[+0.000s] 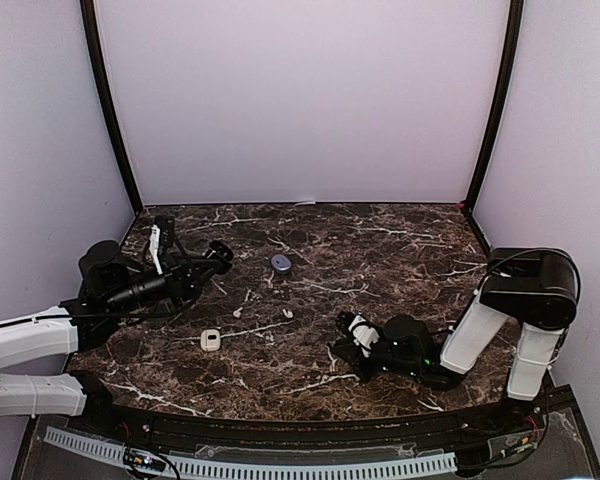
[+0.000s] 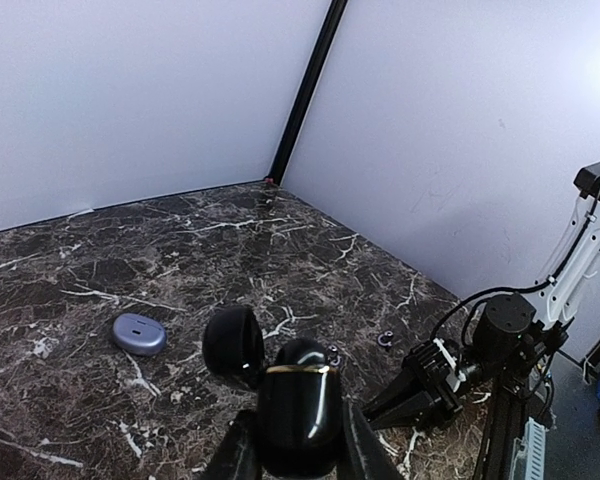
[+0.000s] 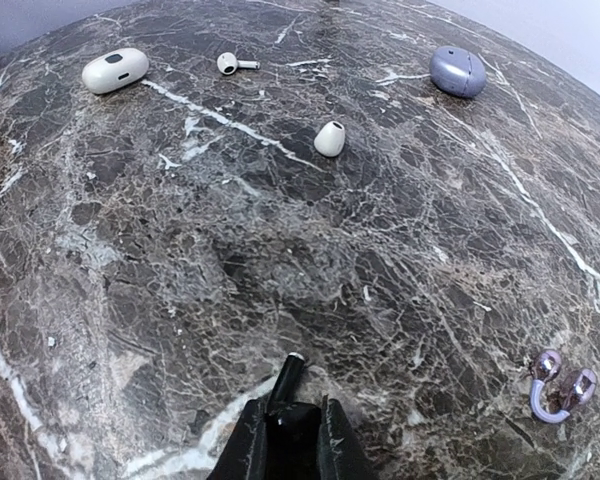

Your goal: Insert the wireless bluetooth earbuds into the charging case

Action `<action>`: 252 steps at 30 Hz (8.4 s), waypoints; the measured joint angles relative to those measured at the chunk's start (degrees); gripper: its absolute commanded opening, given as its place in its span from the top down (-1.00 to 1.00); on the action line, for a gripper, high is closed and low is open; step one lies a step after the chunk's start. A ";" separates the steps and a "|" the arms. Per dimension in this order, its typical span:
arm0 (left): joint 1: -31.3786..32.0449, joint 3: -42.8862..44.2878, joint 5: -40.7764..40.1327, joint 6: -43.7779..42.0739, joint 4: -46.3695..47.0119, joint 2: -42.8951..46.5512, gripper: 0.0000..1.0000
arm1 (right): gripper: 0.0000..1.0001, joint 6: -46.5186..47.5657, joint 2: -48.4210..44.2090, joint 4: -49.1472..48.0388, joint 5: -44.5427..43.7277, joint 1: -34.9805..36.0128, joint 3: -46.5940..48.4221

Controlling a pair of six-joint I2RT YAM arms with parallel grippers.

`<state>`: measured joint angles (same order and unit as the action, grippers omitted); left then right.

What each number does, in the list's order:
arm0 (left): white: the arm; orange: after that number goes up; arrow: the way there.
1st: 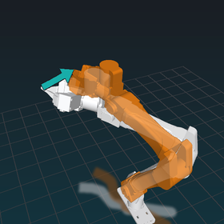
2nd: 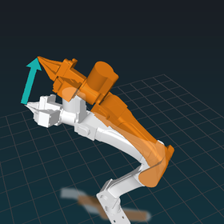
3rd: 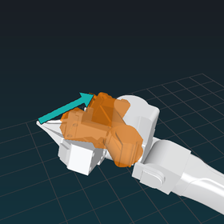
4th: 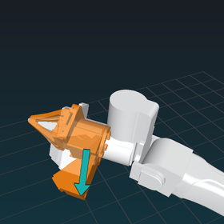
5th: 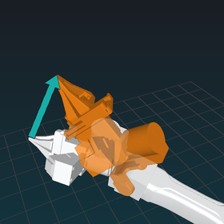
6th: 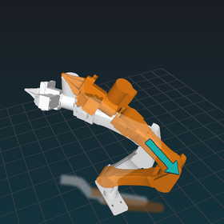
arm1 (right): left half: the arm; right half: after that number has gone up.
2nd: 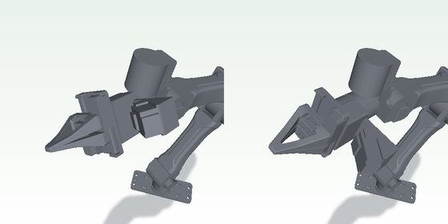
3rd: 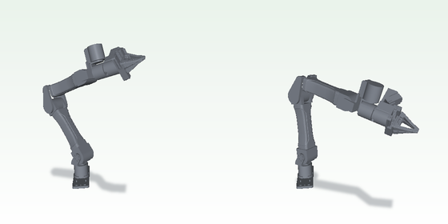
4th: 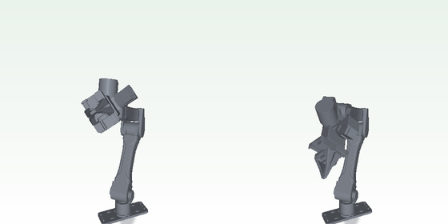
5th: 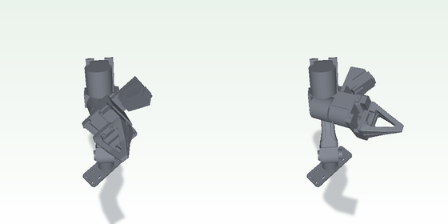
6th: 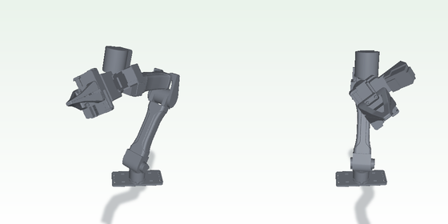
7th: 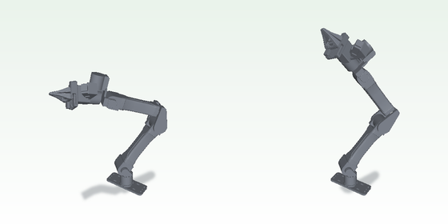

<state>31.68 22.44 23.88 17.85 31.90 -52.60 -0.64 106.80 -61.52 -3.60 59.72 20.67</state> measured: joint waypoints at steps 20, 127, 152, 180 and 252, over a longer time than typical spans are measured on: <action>3.69 -2.10 15.10 -3.78 15.28 -15.93 1.00 | 0.97 -0.52 -26.62 26.36 2.56 1.60 0.02; 8.44 9.49 44.81 2.05 20.59 -37.07 1.00 | 1.00 26.93 -25.68 72.37 -0.61 14.88 36.89; 9.11 5.79 40.17 -11.58 22.71 -31.61 1.00 | 1.00 15.82 -36.20 74.84 3.72 14.93 33.73; 9.81 2.62 43.32 -31.54 36.00 -31.58 1.00 | 1.00 -20.02 -35.01 62.69 22.18 9.49 26.34; 14.27 0.76 31.47 -38.29 41.27 -39.10 1.00 | 1.00 -46.95 -25.97 53.33 27.96 2.36 24.94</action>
<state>45.95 23.20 55.35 -20.45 73.17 -91.70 -47.59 80.84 -8.19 24.36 62.08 45.60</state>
